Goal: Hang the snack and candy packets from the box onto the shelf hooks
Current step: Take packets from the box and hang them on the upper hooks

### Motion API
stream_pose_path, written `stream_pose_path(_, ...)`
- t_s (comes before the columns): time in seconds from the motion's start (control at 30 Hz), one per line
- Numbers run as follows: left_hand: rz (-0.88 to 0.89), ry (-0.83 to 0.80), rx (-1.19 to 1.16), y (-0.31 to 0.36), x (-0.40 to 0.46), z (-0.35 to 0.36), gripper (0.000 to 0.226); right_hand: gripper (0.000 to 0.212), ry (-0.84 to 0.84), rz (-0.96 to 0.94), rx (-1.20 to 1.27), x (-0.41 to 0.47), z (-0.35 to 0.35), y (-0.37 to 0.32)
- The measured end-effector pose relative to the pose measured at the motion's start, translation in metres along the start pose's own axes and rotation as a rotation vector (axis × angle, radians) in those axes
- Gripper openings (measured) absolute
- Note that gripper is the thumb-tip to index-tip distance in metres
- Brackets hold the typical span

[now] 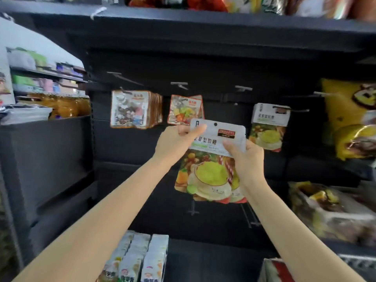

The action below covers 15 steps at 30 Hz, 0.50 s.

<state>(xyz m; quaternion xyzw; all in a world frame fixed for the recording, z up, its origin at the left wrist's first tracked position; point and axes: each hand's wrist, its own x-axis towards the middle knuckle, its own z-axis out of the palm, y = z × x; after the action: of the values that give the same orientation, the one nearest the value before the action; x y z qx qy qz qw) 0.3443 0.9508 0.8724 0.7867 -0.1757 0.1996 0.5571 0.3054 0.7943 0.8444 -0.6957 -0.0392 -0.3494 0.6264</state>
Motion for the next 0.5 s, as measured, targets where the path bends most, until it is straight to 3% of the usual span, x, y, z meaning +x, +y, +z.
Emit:
stream_pose_path(0.17,0.084,-0.043,-0.138,0.024,0.004,0.064,0.004,0.008,0.079,0.056,0.056,0.016,-0.059,-0.002)
stream_pose_path(0.27,0.093,0.013,-0.162,0.039,0.012,0.096,0.002,0.035,0.142,0.110,0.073,0.034,-0.089,0.001)
stream_pose_path(0.5,0.144,0.263,-0.135,0.063,0.033,0.153,0.008,0.041,0.199,-0.094,0.013,0.091,-0.153,0.007)
